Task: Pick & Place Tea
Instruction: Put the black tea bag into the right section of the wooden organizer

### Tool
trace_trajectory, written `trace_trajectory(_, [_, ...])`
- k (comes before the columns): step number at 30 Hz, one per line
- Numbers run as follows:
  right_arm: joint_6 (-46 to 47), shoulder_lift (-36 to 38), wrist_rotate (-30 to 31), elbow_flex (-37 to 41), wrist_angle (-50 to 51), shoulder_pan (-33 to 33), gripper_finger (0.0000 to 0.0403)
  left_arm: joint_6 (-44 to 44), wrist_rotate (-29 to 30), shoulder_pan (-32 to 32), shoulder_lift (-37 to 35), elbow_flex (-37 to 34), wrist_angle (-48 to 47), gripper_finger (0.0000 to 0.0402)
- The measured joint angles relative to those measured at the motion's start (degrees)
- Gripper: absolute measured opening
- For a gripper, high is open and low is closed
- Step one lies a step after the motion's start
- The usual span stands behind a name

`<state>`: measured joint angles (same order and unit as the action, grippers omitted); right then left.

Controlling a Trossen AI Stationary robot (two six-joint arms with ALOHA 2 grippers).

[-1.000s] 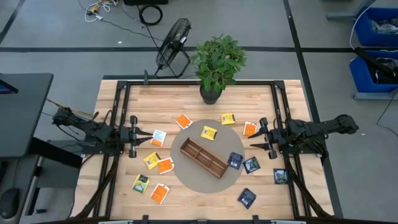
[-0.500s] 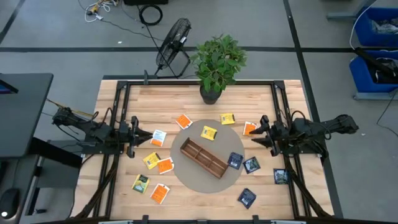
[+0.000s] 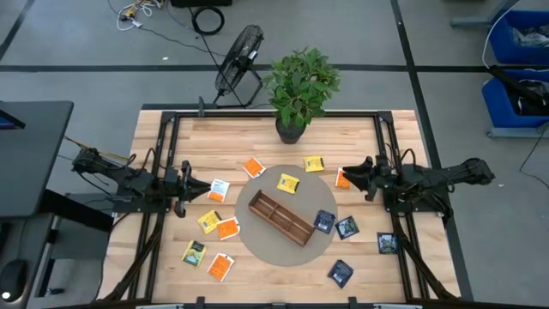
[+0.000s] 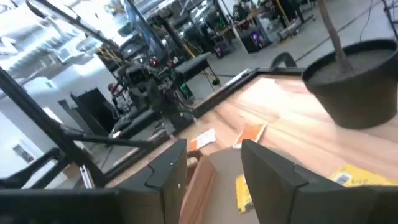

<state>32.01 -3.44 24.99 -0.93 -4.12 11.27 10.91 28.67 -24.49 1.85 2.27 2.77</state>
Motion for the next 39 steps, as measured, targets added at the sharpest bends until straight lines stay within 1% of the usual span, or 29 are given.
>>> trace_trajectory(2, [1.2,0.0,3.6,0.0,-2.9,0.0,0.0162,-0.2,0.0,0.0,0.0,0.0,0.0,0.0058])
trace_trajectory(3, [1.6,0.0,4.3,0.0,-4.7,-0.1,0.0162,-0.8,0.0,0.0,0.0,0.0,0.0,0.0058])
trace_trajectory(5, [-1.5,0.0,0.6,-0.4,-6.0,-0.2,0.0162,-2.2,0.2,0.0,0.0,0.0,0.0,0.0058])
trace_trajectory(6, [-2.1,0.0,-1.4,-0.7,-5.1,-0.3,0.0162,-2.4,0.2,0.0,0.0,0.0,0.0,0.0058])
trace_trajectory(7, [-1.9,-0.1,-2.2,-1.0,-4.0,-0.3,0.0162,-2.5,0.2,0.0,0.0,0.0,0.0,0.0058])
trace_trajectory(13, [3.8,-4.1,-5.8,-2.6,4.3,-0.3,0.0162,-2.7,0.3,0.0,0.0,0.0,0.0,0.0058])
trace_trajectory(19, [10.3,-11.7,-13.3,-6.4,11.9,-0.3,0.0162,-2.7,2.2,0.0,0.0,0.0,0.0,0.0058])
trace_trajectory(24, [14.3,-19.2,-19.5,-11.5,17.2,-0.3,0.0162,-2.7,2.4,0.0,0.0,0.0,0.0,0.0058])
trace_trajectory(27, [15.6,-24.5,-22.9,-14.9,22.9,-0.3,0.0162,-2.6,2.4,0.0,0.0,0.0,0.0,0.0058])
trace_trajectory(35, [14.2,-38.2,-31.3,-25.1,35.6,-0.3,0.0162,-2.6,2.4,0.0,0.0,0.0,0.0,0.0058])
trace_trajectory(39, [10.6,-44.4,-32.0,-29.8,44.0,0.1,0.0162,-2.6,2.4,0.0,0.0,0.0,-0.1,0.0058])
